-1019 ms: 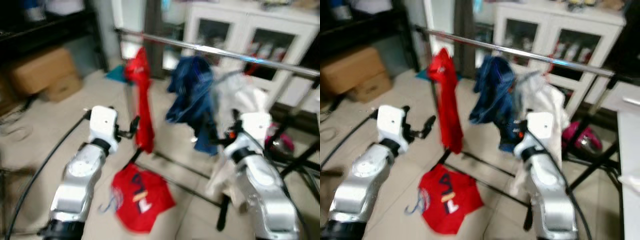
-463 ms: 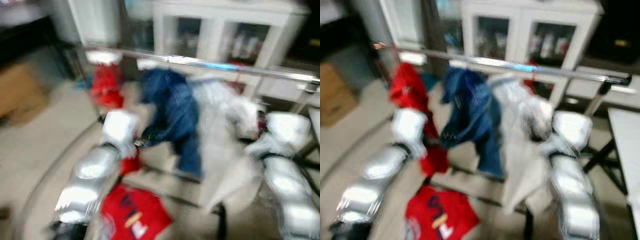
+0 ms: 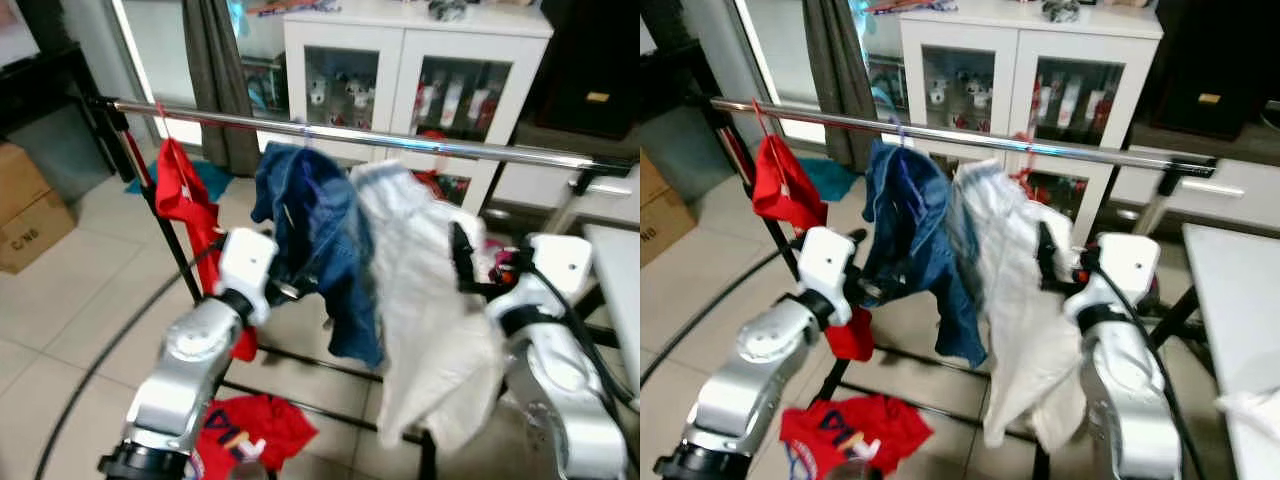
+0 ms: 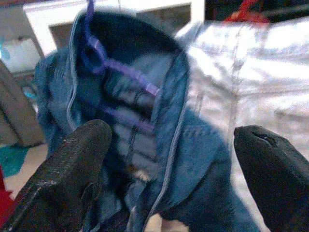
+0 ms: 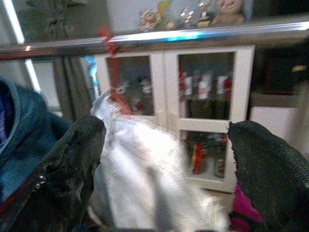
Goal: Hang hanger
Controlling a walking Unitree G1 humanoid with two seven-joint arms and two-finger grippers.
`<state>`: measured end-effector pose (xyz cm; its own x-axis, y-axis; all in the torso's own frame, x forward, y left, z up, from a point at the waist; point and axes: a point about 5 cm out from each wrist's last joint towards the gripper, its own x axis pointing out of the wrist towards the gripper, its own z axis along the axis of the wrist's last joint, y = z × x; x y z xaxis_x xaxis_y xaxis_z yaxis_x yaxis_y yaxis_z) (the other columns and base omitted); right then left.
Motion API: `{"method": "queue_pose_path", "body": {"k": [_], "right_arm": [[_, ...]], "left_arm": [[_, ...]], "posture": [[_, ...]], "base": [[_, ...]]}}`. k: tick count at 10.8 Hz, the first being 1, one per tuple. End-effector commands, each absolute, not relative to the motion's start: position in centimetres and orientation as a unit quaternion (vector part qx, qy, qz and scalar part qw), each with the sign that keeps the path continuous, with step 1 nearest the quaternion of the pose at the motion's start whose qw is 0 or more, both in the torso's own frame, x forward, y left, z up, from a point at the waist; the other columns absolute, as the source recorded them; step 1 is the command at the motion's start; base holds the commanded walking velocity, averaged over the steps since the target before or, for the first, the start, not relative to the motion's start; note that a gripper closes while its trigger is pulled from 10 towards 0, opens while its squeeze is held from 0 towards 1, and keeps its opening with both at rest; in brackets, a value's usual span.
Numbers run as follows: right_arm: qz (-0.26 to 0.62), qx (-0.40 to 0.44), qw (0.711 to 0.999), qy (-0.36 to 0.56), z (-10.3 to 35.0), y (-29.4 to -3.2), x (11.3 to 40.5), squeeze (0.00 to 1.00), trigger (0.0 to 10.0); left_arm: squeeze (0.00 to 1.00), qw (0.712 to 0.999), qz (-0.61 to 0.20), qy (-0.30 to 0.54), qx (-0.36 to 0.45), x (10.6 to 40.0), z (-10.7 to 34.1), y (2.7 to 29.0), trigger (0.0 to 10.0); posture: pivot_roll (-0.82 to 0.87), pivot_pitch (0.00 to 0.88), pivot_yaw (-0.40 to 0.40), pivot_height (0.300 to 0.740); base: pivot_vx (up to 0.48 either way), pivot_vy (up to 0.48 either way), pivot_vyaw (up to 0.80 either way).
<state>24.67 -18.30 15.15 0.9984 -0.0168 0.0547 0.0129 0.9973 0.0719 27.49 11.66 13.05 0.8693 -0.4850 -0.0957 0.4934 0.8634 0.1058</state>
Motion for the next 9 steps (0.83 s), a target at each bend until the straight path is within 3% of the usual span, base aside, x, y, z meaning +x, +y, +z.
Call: {"method": "queue_pose_path", "body": {"k": [1,2,6,7,8,9], "right_arm": [[0.001,0.036,0.999,-0.033,15.5,-17.9,24.8,1.0,10.0],[0.006,0.035,0.999,-0.035,15.5,-17.8,24.8,1.0,10.0],[0.043,0.031,0.998,-0.015,15.1,-16.8,25.0,1.0,10.0],[0.056,0.023,0.998,0.002,14.6,-16.5,25.1,0.08,10.0],[0.054,0.017,0.998,0.008,14.5,-16.4,25.3,0.0,10.0],[0.05,0.016,0.999,0.005,14.7,-16.4,25.6,0.0,10.0]], "left_arm": [[0.48,0.965,-0.253,0.034,0.061,27.6,13.2,12.0,10.0],[0.47,0.968,-0.24,0.04,0.059,27.8,13.2,12.2,10.0],[0.48,0.977,-0.204,0.024,0.054,28.3,13.7,13.2,10.0],[0.49,0.977,-0.203,0.027,0.054,28.3,13.7,13.3,10.0],[0.49,0.977,-0.204,0.028,0.052,28.4,13.7,13.3,10.0],[0.49,0.976,-0.209,0.026,0.051,28.3,13.8,13.2,10.0]], "posture": [[-0.03,0.0,0.03,0.74],[-0.03,0.0,0.031,0.74],[-0.03,0.0,0.023,0.74],[-0.03,0.0,0.023,0.74],[-0.02,0.0,0.023,0.74],[-0.02,0.0,0.024,0.74]], "base": [[0.0,-0.247,0.0],[0.0,0.48,0.0],[0.0,0.0,0.0],[0.292,0.0,0.0],[0.405,0.0,0.0],[0.424,0.0,0.0]]}}
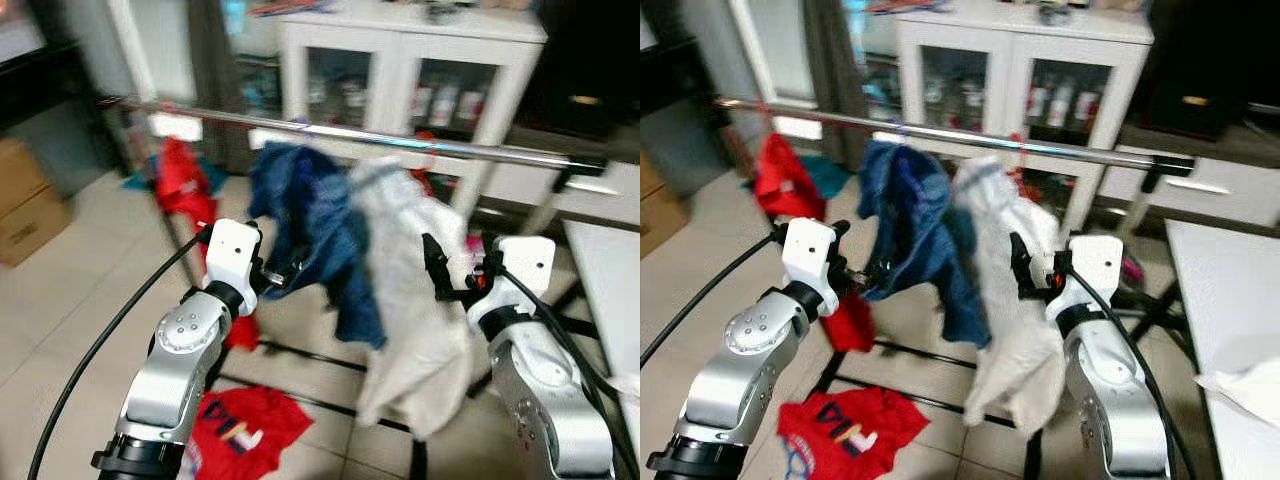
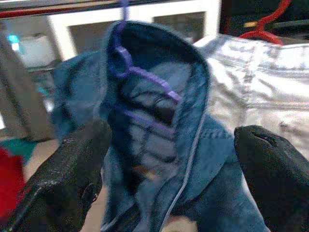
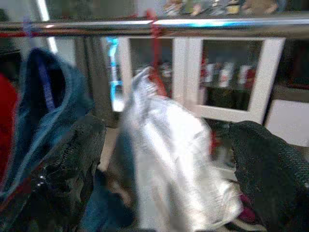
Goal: Hang hanger
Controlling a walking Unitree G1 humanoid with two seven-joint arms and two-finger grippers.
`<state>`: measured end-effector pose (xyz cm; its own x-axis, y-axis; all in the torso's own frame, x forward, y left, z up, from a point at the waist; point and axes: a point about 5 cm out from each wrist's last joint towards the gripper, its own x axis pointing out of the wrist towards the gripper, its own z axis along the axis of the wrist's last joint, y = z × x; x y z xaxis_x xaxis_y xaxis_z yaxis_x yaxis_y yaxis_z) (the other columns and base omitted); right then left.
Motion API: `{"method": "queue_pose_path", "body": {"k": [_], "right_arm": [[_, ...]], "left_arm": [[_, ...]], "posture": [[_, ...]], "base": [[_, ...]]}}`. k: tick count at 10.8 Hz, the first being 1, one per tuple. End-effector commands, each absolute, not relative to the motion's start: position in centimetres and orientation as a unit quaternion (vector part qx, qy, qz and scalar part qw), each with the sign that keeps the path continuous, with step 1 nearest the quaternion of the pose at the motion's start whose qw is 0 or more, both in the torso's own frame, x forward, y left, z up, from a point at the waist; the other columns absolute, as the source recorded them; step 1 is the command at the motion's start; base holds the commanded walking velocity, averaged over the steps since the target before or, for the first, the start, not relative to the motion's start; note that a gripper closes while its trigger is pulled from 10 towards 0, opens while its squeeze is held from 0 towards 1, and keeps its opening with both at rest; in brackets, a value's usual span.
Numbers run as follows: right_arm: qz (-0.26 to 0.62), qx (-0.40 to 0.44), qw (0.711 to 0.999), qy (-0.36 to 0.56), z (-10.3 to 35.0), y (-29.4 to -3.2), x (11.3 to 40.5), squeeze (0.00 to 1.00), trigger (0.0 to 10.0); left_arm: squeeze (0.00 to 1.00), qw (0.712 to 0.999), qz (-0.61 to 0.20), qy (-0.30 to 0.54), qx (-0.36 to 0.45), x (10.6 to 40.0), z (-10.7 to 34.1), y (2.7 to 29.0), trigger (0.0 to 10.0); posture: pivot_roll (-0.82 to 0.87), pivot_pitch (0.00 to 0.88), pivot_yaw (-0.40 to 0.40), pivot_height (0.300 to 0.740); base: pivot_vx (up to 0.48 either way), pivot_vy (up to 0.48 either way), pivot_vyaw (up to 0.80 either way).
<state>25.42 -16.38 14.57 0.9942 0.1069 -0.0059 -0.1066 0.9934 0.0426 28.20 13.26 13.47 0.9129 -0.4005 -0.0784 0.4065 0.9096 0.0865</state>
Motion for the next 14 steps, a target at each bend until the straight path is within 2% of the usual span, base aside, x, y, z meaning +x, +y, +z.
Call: {"method": "queue_pose_path", "body": {"k": [1,3,6,7,9,11,13,14], "right_arm": [[0.05,0.023,0.998,0.011,14.6,-16.4,25.7,0.0,10.0],[0.043,0.03,0.999,0.014,14.5,-16.5,25.7,0.0,10.0],[0.042,0.022,0.999,-0.011,15.3,-16.7,26.0,0.0,10.0],[0.088,0.049,0.994,-0.044,16.6,-16.5,26.2,1.0,10.0],[0.163,-0.005,0.986,-0.033,17.7,-16.2,27.5,1.0,10.0],[0.156,0.023,0.988,-0.007,18.1,-16.4,29.6,1.0,10.0],[0.204,0.008,0.977,0.06,17.4,-15.8,31.4,1.0,10.0],[0.234,-0.005,0.969,0.081,17.2,-15.6,32.9,1.0,10.0]], "left_arm": [[0.49,0.976,-0.211,0.026,0.05,28.3,13.8,13.1,10.0],[0.47,0.973,-0.222,0.029,0.056,28.2,13.7,12.9,10.0],[0.45,0.947,-0.312,0.026,0.068,26.9,13.6,11.7,10.0],[1.0,0.94,-0.339,0.025,0.041,26.5,14.0,11.6,10.0],[1.0,0.935,-0.351,0.025,0.048,26.5,14.0,11.5,10.0],[1.0,0.921,-0.383,0.053,0.053,25.9,13.5,11.4,10.0],[1.0,0.903,-0.419,0.079,0.055,25.1,13.1,11.4,10.0],[0.99,0.907,-0.407,0.084,0.063,25.4,13.0,11.7,10.0]], "posture": [[-0.02,0.0,0.024,0.74],[-0.02,0.0,0.025,0.74],[-0.02,0.0,0.027,0.74],[-0.02,0.0,0.027,0.74],[-0.02,0.0,0.025,0.74],[-0.02,0.0,0.024,0.74],[-0.02,0.0,0.022,0.74],[-0.02,0.0,0.023,0.74]], "base": [[0.428,0.0,0.0],[0.401,0.0,-0.62],[0.0,0.0,0.0],[0.0,0.0,0.0],[0.0,0.0,0.0],[0.0,0.0,0.0],[0.0,0.0,0.0],[0.0,0.0,0.0]]}}
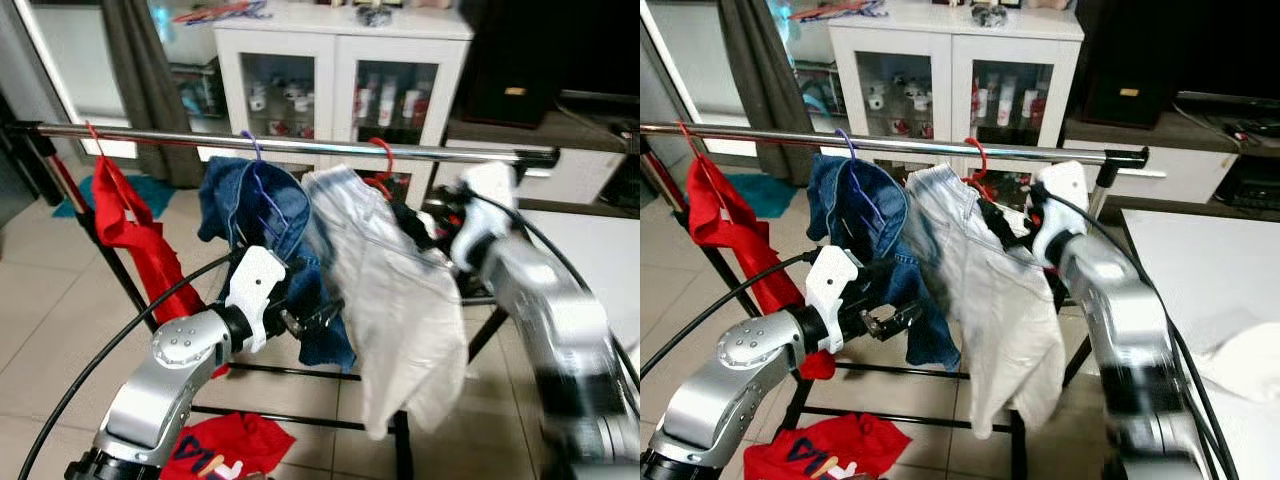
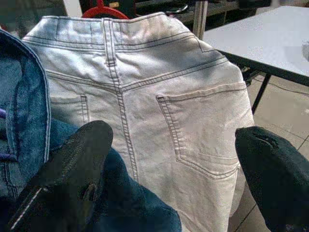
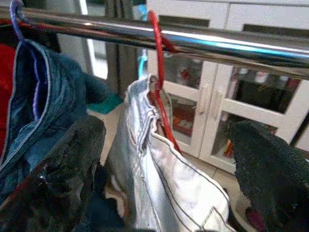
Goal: Hang hanger
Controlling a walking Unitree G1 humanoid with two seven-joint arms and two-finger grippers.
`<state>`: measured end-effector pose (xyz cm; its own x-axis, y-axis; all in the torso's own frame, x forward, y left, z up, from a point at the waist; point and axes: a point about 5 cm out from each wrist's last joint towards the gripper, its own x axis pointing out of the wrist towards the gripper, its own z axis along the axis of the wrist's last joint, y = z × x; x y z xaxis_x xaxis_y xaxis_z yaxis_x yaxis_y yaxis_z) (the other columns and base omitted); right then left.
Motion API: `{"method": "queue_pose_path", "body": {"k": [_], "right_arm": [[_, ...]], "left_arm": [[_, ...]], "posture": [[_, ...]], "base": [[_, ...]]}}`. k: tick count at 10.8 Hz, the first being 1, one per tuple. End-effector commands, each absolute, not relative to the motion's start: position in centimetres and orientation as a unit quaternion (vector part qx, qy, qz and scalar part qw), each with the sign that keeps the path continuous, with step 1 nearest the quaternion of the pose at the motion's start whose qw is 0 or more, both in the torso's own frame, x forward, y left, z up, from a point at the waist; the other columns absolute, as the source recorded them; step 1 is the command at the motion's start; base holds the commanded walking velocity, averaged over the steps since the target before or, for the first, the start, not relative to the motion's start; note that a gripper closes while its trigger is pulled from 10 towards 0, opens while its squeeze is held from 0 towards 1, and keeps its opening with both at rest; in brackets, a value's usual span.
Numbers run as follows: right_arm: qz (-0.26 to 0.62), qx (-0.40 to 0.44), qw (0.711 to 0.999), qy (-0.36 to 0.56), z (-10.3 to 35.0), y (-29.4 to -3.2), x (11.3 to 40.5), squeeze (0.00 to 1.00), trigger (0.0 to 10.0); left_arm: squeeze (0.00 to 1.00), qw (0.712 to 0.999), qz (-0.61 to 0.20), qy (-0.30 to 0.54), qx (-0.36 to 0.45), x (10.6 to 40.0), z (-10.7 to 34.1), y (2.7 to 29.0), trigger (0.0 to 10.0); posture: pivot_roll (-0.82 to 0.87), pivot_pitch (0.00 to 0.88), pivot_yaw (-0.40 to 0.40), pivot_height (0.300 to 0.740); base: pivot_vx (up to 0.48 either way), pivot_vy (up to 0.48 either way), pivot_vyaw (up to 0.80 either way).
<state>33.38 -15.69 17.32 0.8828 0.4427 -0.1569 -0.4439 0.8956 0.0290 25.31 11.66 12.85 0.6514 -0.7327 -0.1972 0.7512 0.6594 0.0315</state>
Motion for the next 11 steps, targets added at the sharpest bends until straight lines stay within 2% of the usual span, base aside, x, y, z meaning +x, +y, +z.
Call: {"method": "queue_pose_path", "body": {"k": [1,4,5,6,8,11], "right_arm": [[0.235,-0.002,0.969,0.079,17.5,-15.6,34.3,1.0,10.0],[0.258,0.016,0.962,0.082,18.4,-14.4,36.9,1.0,10.0],[0.265,0.013,0.96,0.086,18.3,-13.9,37.6,0.96,10.0],[0.267,0.014,0.96,0.089,18.0,-13.1,38.2,0.0,10.0],[0.265,0.017,0.959,0.095,17.6,-12.4,38.7,0.0,10.0],[0.204,0.028,0.976,0.075,18.1,-12.4,39.9,0.0,10.0]], "left_arm": [[0.96,0.908,-0.404,0.08,0.068,25.5,13.1,11.7,10.0],[0.92,0.909,-0.402,0.077,0.086,26.2,12.8,11.6,10.0],[0.92,0.913,-0.393,0.074,0.083,26.6,12.8,11.4,10.0],[0.93,0.924,-0.372,0.057,0.067,27.6,12.9,11.0,10.0],[0.92,0.921,-0.38,0.056,0.063,28.3,12.7,10.7,10.0],[0.92,0.912,-0.401,0.057,0.065,27.9,12.7,10.5,10.0]], "posture": [[-0.01,0.0,0.023,0.74],[-0.01,0.0,0.017,0.74],[-0.01,0.0,0.017,0.74],[0.0,0.0,0.013,0.74],[-0.01,0.0,0.007,0.74],[-0.01,0.007,0.001,0.74]], "base": [[0.0,0.0,0.0],[0.0,0.0,0.0],[0.0,0.0,0.0],[0.0,0.0,0.0],[0.0,0.0,0.0],[0.0,0.0,0.0]]}}
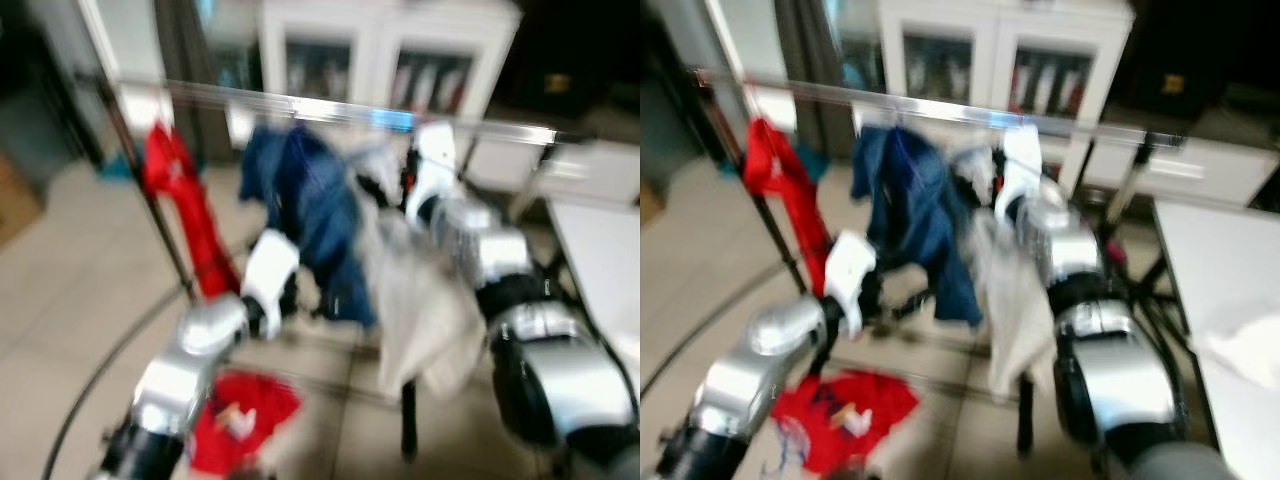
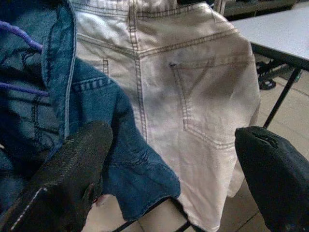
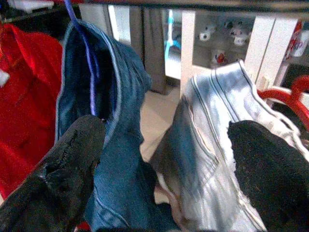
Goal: Hang hanger
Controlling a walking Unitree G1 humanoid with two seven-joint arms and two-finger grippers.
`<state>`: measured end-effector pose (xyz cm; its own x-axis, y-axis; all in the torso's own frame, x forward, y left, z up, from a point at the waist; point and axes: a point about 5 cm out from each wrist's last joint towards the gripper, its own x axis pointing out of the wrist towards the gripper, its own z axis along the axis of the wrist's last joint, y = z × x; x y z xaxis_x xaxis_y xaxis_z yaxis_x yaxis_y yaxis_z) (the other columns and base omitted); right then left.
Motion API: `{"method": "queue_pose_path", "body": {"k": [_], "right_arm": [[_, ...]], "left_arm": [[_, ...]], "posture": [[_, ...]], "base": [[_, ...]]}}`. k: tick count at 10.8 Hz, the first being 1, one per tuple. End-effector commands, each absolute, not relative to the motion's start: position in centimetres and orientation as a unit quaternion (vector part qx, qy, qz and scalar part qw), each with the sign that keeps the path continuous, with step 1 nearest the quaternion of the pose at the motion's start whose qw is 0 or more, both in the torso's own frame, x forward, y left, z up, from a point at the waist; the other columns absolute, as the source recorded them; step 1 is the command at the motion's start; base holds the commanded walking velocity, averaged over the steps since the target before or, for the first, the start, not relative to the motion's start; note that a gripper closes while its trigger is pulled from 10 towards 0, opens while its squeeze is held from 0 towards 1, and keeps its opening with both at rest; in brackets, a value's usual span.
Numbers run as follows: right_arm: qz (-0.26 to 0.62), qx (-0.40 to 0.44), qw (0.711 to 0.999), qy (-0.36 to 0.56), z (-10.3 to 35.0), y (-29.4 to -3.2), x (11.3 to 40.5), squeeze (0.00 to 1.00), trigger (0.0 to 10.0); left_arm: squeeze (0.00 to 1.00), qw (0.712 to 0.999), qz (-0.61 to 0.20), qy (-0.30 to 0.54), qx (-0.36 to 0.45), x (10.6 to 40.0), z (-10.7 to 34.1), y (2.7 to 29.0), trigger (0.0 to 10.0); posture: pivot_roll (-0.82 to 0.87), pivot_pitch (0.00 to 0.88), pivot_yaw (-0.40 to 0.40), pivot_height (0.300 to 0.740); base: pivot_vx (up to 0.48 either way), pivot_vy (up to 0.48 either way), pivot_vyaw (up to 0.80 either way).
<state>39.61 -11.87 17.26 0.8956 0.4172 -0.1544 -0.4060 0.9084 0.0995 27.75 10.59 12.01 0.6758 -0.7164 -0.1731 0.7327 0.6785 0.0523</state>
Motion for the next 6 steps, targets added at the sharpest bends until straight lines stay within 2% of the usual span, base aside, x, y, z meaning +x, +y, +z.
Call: {"method": "queue_pose_path", "body": {"k": [1,2,3,4,5,6], "right_arm": [[0.197,0.038,0.978,0.056,18.4,-12.8,39.9,0.0,10.0],[0.173,0.07,0.982,0.008,18.2,-14.8,38.6,0.0,10.0],[0.155,0.072,0.985,-0.031,17.2,-16.6,36.0,1.0,10.0],[0.155,0.094,0.982,-0.045,16.7,-17.1,33.5,1.0,10.0],[0.144,0.055,0.987,-0.05,15.9,-17.5,30.9,1.0,10.0],[0.107,0.029,0.993,-0.048,15.0,-18.1,29.4,1.0,10.0]], "left_arm": [[0.92,0.918,-0.389,0.047,0.058,27.9,12.8,10.6,10.0],[0.91,0.945,-0.32,0.035,0.064,28.1,12.9,11.5,10.0],[0.89,0.96,-0.272,0.021,0.066,28.2,13.1,12.3,10.0],[0.84,0.967,-0.244,0.01,0.068,28.1,13.2,12.6,10.0],[0.7,0.974,-0.218,0.003,0.057,28.2,13.2,12.9,10.0],[0.71,0.978,-0.202,0.017,0.057,28.4,12.7,13.2,10.0]], "posture": [[-0.01,0.003,-0.008,0.74],[0.0,0.0,-0.022,0.74],[0.0,0.0,-0.02,0.74],[-0.01,0.0,-0.014,0.74],[-0.02,0.0,-0.002,0.74],[-0.02,0.0,0.005,0.74]], "base": [[0.0,0.0,0.0],[0.0,0.0,0.0],[0.0,0.0,0.0],[0.0,0.0,0.0],[0.0,0.0,0.0],[0.0,0.0,0.0]]}}
